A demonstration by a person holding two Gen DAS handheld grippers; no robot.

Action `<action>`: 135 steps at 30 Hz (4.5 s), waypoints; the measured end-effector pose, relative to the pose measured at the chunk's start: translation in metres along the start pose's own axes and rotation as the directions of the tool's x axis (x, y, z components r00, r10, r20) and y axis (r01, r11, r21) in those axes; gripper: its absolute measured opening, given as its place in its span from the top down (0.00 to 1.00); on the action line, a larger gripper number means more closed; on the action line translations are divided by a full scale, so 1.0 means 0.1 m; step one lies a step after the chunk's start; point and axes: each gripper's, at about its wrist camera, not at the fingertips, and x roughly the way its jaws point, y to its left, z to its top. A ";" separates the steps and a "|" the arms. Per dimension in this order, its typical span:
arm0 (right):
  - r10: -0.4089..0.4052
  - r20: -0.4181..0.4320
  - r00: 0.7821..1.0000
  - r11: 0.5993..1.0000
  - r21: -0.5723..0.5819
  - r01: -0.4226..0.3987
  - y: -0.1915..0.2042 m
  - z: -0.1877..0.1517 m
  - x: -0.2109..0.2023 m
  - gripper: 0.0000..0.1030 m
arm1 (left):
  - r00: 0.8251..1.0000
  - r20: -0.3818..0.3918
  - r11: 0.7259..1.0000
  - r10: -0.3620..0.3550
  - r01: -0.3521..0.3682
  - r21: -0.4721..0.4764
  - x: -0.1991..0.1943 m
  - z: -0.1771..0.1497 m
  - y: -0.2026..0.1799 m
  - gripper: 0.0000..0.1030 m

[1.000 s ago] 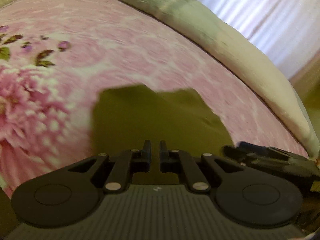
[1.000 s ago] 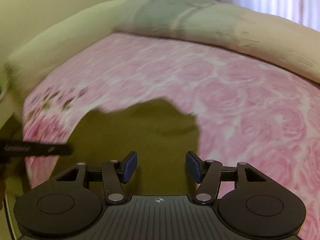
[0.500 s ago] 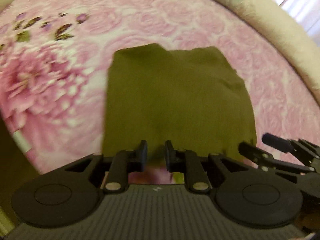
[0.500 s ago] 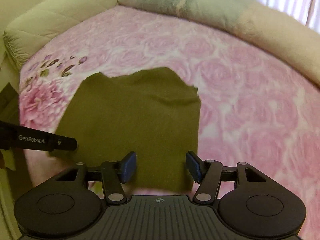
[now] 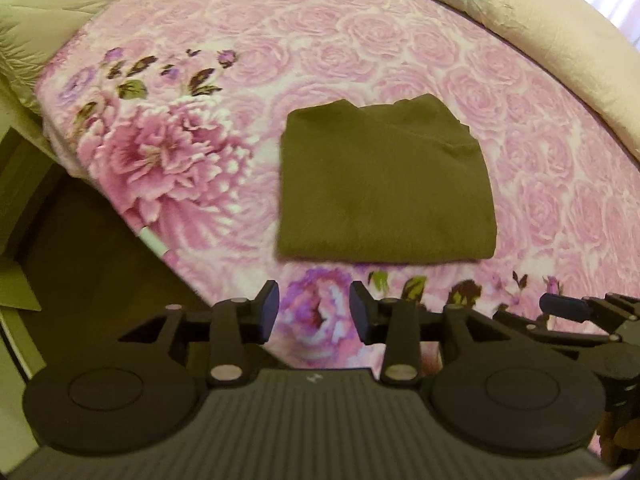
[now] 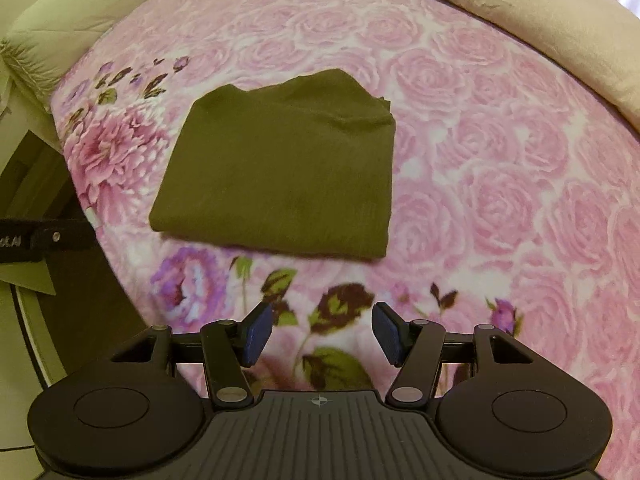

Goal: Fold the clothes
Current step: 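Hover both open grippers above the folded olive-green shirt, then grasp the folded shirt edge with the left gripper while the right gripper grasps it, then lift the shirt with both grippers and carry it to the clothes stack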

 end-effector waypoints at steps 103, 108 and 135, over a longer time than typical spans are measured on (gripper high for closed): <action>0.591 0.139 0.795 0.717 0.360 -0.596 -1.46 1.03 1.80 0.44 | 0.725 0.193 0.600 -0.662 0.666 -0.444 2.49 0.60 1.21 0.70; 0.584 0.164 0.795 0.712 0.367 -0.599 -1.38 1.01 1.82 0.74 | 0.737 0.177 0.632 -0.653 0.658 -0.410 2.45 0.65 1.02 0.89; -0.075 0.637 0.768 0.361 0.735 -0.574 -1.52 -2.07 -1.54 0.81 | 0.442 -0.348 0.420 -0.826 0.896 0.142 0.19 0.91 -1.65 0.91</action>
